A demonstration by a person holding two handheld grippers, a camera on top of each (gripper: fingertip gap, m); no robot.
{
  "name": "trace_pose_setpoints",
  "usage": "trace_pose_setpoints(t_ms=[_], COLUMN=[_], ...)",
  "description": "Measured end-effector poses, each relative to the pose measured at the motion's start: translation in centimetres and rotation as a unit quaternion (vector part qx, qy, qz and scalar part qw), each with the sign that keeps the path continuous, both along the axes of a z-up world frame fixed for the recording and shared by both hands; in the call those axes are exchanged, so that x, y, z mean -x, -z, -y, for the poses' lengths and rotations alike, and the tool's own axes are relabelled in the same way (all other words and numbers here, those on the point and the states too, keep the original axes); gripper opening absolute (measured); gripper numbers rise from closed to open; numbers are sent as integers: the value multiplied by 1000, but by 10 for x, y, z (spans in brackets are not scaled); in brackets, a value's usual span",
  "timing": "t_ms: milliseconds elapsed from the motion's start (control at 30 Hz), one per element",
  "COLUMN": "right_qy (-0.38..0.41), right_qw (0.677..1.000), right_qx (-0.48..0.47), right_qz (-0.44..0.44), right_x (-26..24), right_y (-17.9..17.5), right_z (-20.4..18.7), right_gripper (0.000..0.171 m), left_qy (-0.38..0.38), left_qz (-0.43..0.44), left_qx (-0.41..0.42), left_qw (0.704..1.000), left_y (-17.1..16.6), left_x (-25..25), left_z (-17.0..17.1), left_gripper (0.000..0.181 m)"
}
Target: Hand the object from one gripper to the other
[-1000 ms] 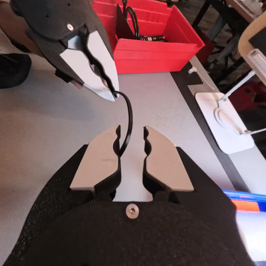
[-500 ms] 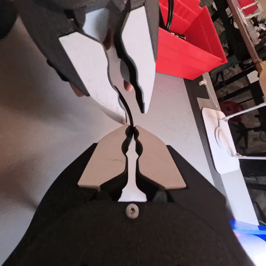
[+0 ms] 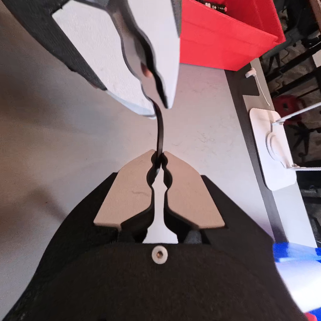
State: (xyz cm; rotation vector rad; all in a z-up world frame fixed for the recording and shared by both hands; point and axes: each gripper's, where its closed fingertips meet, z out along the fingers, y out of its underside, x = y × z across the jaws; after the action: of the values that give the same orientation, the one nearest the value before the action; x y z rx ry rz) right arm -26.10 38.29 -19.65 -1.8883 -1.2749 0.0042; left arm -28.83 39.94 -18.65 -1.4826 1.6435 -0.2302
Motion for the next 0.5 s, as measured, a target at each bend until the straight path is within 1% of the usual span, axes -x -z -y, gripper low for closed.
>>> trace_pose_setpoints(t_ms=[33,67,100,133,200,267,333,367,400,433,467,500], right_qy=[-13,-23,-29,-40,-41,-22,4,12,12,13,17,16], right_qw=[1000,1000,1000,999,999,999,1000,1000,1000,1000,1000,999], right_qx=[6,4,-4,-4,-10,-11,6,8,9,1,-16,-24], right_qz=[3,8,9,3,-14,-35,-27,-15,-5,1,7,21], right_x=[4,7,10,14,15,11,0,-5,-6,-7,-7,-7], right_y=[3,4,4,3,-2,-8,-6,-4,-1,1,0,2], right_z=[4,6,6,9,8,4,2,0,0,-1,-4,-6], right_gripper=[4,4,4,4,4,4,17,21,19,8,4,4], left_qy=[7,18,29,39,52,37,12,-1,-12,-18,-18,-14], left_qz=[-6,-16,-22,-25,-20,-7,-5,-6,-11,-15,-15,-16], left_qx=[-20,-20,-13,-11,-16,8,31,44,65,86,95,92], left_qw=[1000,1000,999,999,998,999,999,999,998,996,995,996], left_y=[0,4,8,12,12,6,4,6,9,12,14,15], left_x=[-3,-6,-8,-10,-11,-10,-3,0,4,6,6,6], left_z=[2,6,11,14,16,15,7,3,1,1,1,1], left_gripper=[25,29,23,13,9,5,3,3,3,3,3,4])
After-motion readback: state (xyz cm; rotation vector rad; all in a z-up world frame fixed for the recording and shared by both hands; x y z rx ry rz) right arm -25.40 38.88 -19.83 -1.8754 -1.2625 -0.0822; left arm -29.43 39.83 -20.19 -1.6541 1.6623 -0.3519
